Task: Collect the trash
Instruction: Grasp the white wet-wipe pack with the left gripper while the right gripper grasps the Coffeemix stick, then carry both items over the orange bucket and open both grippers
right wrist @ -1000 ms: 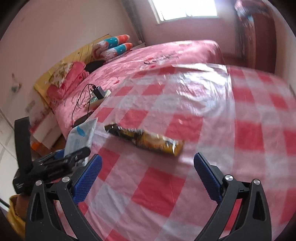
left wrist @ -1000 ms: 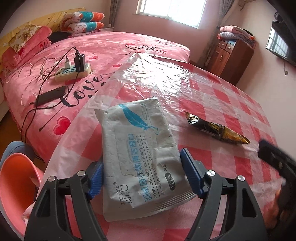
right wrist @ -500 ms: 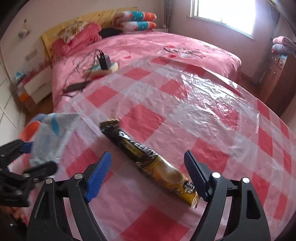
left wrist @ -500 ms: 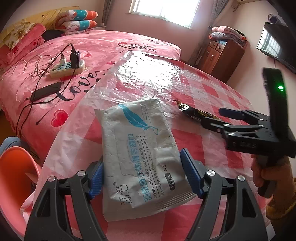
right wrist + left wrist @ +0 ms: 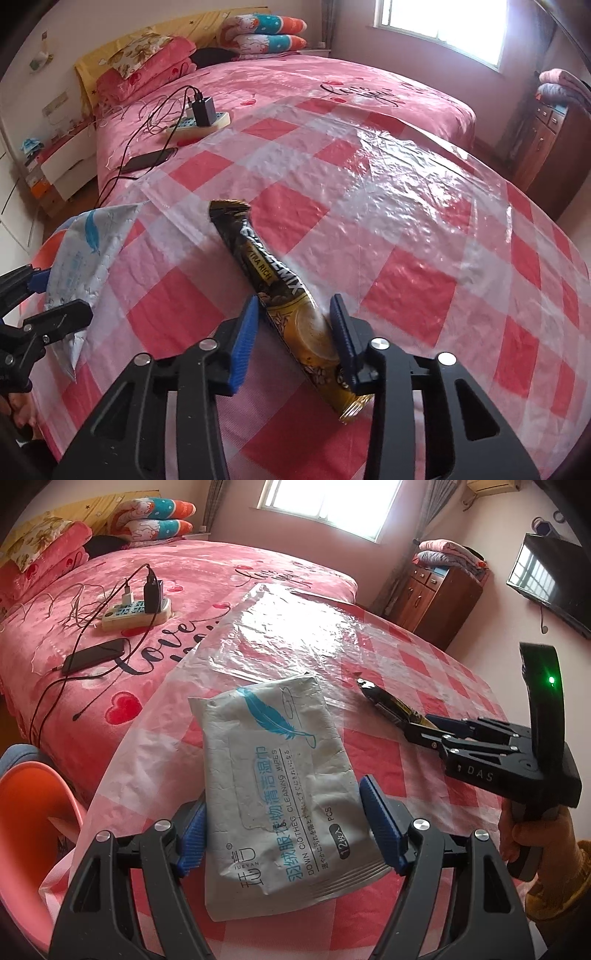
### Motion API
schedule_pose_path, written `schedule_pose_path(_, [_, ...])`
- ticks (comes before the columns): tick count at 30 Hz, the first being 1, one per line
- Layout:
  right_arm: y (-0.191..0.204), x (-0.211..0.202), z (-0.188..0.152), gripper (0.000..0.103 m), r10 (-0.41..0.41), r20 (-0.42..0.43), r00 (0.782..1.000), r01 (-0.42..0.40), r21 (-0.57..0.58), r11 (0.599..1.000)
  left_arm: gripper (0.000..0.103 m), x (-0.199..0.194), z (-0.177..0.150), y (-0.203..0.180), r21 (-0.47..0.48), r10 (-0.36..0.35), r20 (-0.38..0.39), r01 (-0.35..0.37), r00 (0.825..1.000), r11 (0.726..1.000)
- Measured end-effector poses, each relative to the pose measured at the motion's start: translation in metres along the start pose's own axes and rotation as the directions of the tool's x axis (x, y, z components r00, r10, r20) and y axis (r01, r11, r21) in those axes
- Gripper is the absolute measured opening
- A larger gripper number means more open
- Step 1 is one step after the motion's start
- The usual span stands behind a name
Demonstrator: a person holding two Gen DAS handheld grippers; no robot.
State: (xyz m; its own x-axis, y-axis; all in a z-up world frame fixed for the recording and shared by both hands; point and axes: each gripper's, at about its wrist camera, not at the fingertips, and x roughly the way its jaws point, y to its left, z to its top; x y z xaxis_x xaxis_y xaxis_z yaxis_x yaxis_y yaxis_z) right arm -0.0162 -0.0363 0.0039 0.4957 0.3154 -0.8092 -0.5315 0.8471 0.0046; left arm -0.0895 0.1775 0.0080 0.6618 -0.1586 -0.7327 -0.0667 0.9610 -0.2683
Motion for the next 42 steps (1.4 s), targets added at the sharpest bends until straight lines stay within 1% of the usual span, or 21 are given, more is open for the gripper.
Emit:
schedule_pose_path(2, [0.001, -0.002, -0.003, 0.031, 0.000, 0.004, 1.000, 0.000, 0.015, 1.000, 0.075, -0.002, -0.002, 0.002, -0.001, -0.003, 0.004, 0.003, 1.000, 1.000])
schedule_pose_path(5, [0.004, -0.007, -0.008, 0.027, -0.003, 0.009, 1.000, 0.003, 0.035, 0.999, 0.075, -0.006, -0.004, 0.004, -0.004, -0.005, 0.010, 0.005, 1.000, 1.000])
schedule_pose_path(13, [0.008, -0.024, -0.021, 0.024, 0.015, 0.039, 0.999, -0.020, 0.116, 0.993, 0.075, -0.017, -0.007, 0.010, -0.008, -0.018, 0.028, 0.018, 0.999, 1.000])
schedule_pose_path(20, [0.019, -0.041, -0.025, 0.024, 0.059, 0.062, 0.996, -0.068, 0.158, 0.985, 0.075, -0.030, -0.008, 0.021, -0.020, -0.013, 0.048, 0.014, 0.999, 1.000])
schedule_pose_path(24, [0.025, -0.046, -0.023, 0.024, 0.108, 0.064, 0.992, -0.118, 0.190, 0.975, 0.075, -0.038, -0.011, 0.028, -0.029, 0.003, 0.058, -0.001, 0.998, 1.000])
schedule_pose_path(30, [0.040, -0.053, -0.017, 0.024, 0.167, 0.066, 0.984, -0.177, 0.199, 0.964, 0.075, -0.053, -0.013, 0.041, -0.042, 0.035, 0.080, -0.032, 0.996, 0.999])
schedule_pose_path(37, [0.072, -0.057, -0.006, 0.024, 0.243, 0.060, 0.968, -0.250, 0.162, 0.954, 0.075, -0.068, -0.018, 0.068, -0.073, 0.093, 0.092, -0.087, 0.991, 0.994])
schedule_pose_path(42, [0.099, -0.053, 0.001, 0.024, 0.296, 0.041, 0.954, -0.298, 0.132, 0.945, 0.075, -0.079, -0.025, 0.092, -0.101, 0.152, 0.094, -0.142, 0.984, 0.985])
